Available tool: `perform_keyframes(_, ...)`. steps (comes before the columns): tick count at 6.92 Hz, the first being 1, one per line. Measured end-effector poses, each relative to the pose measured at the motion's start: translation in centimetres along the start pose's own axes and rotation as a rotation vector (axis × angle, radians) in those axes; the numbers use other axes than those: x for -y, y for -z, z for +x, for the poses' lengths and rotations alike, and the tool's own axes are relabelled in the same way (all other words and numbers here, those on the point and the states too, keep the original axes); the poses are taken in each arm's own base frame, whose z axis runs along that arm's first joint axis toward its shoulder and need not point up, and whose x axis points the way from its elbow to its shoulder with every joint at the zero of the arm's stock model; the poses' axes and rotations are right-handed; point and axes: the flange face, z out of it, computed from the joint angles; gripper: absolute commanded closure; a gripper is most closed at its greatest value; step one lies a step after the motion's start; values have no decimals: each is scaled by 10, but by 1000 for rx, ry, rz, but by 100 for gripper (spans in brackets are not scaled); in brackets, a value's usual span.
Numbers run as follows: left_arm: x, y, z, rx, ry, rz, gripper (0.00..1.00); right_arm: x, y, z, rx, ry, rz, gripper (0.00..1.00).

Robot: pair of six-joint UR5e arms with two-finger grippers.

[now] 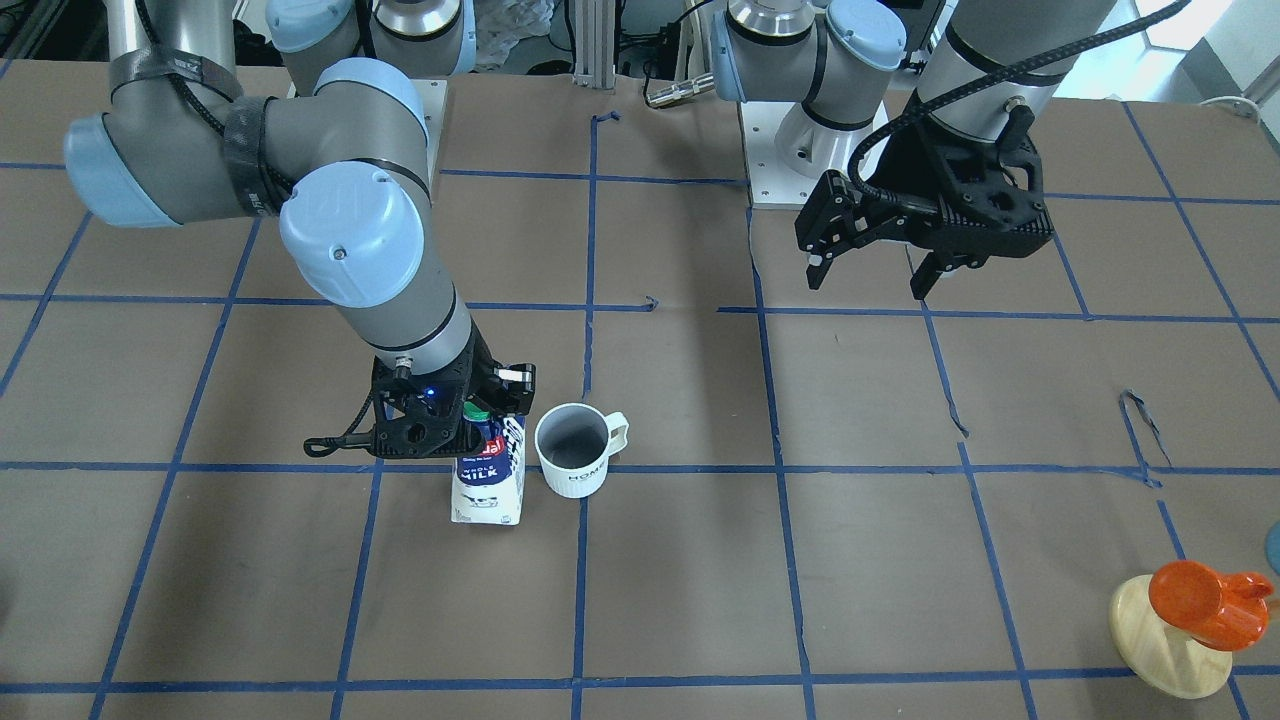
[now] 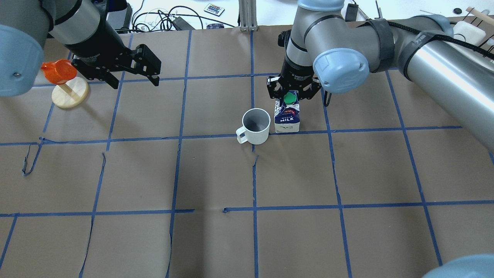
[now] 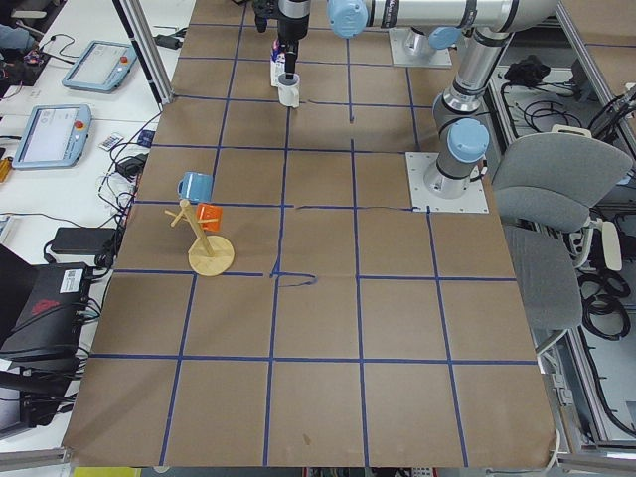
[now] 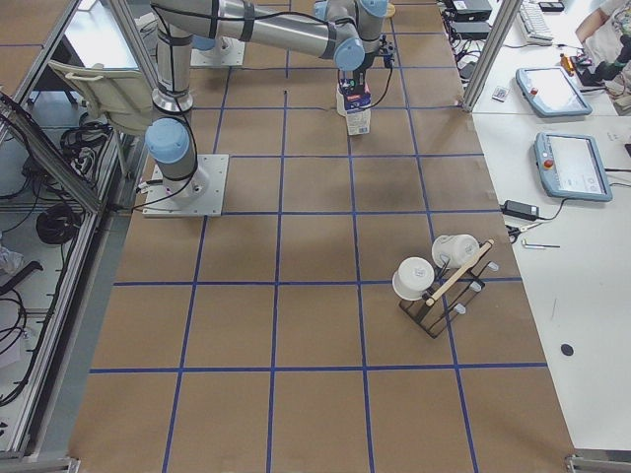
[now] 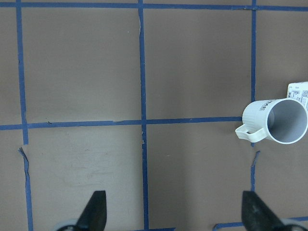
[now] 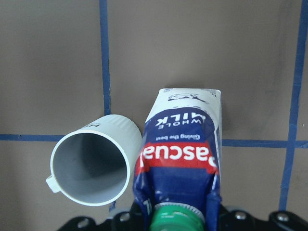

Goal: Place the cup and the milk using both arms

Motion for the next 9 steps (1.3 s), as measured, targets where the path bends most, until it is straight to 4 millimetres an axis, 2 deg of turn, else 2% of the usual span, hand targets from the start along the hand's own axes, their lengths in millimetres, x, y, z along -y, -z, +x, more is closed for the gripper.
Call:
perform_keyframes(2,-4,3,-5,53,4,-28,0,0,2,0,0,0,4,89)
perform_keyframes(6,-5,-3,-5,57,14,-48,0,-8,3,-7,-7,-5,-23,89)
perform_keyframes(7,-6,-4,-5,55,16,-50,0,-12,2,-12,-9,-10,-32,83)
perform_keyframes(8,-6,-4,-4,54,17,-50,0,-14,1,-16,-10,-18,-36,57)
perform_keyframes(9,-6,-4,-4,53,17,-49,0,-14,0,-17,-10,-19,-35,23)
